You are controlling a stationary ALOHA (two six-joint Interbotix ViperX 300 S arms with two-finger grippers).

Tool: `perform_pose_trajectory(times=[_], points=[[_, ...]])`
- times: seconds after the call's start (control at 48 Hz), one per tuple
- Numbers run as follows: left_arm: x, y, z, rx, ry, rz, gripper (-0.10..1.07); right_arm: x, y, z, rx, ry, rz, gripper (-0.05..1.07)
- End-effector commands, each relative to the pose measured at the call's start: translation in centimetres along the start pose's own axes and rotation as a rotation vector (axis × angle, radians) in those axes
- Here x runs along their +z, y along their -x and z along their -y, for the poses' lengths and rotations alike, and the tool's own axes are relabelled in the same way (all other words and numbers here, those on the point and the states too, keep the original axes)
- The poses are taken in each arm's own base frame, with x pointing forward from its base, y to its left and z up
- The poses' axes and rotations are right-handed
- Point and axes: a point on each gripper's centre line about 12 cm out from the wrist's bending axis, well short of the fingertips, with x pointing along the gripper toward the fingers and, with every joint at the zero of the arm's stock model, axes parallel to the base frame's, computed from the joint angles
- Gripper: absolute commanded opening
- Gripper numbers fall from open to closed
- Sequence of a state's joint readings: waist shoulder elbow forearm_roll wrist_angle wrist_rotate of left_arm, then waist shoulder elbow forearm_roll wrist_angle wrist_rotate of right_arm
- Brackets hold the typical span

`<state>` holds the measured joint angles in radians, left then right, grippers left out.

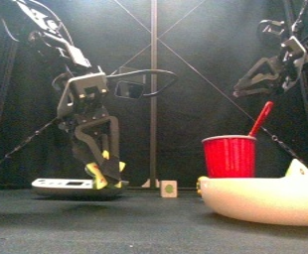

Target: Place starfruit bottom in pan

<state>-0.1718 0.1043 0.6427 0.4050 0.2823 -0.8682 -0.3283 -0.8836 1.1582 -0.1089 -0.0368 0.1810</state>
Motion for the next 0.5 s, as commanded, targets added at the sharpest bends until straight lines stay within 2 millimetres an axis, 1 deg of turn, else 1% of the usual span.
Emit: perform_pose_trajectory(times=[0.0, 0.104, 0.271, 0.375, 0.479], points=[[1.6, 0.8, 0.7, -0.033, 0.0, 0.054, 0.64, 0.3, -0.1, 0.0, -0.001, 0.001, 0.006, 0.74], [2.8, 1.3, 1.9, -0.082, -0.019, 0.107, 0.64, 0.3, -0.1, 0.0, -0.001, 0.003, 0.006, 0.74], [4.9, 1.4, 4.2, -0.129, -0.076, 0.174, 0.64, 0.3, -0.1, 0.0, 0.0, 0.006, 0.006, 0.74], [6.2, 1.2, 5.4, -0.144, -0.127, 0.209, 0.64, 0.3, -0.1, 0.0, -0.001, 0.006, 0.005, 0.74], [7.3, 0.5, 6.7, -0.152, -0.154, 0.228, 0.63, 0.3, -0.1, 0.0, -0.001, 0.006, 0.005, 0.74]])
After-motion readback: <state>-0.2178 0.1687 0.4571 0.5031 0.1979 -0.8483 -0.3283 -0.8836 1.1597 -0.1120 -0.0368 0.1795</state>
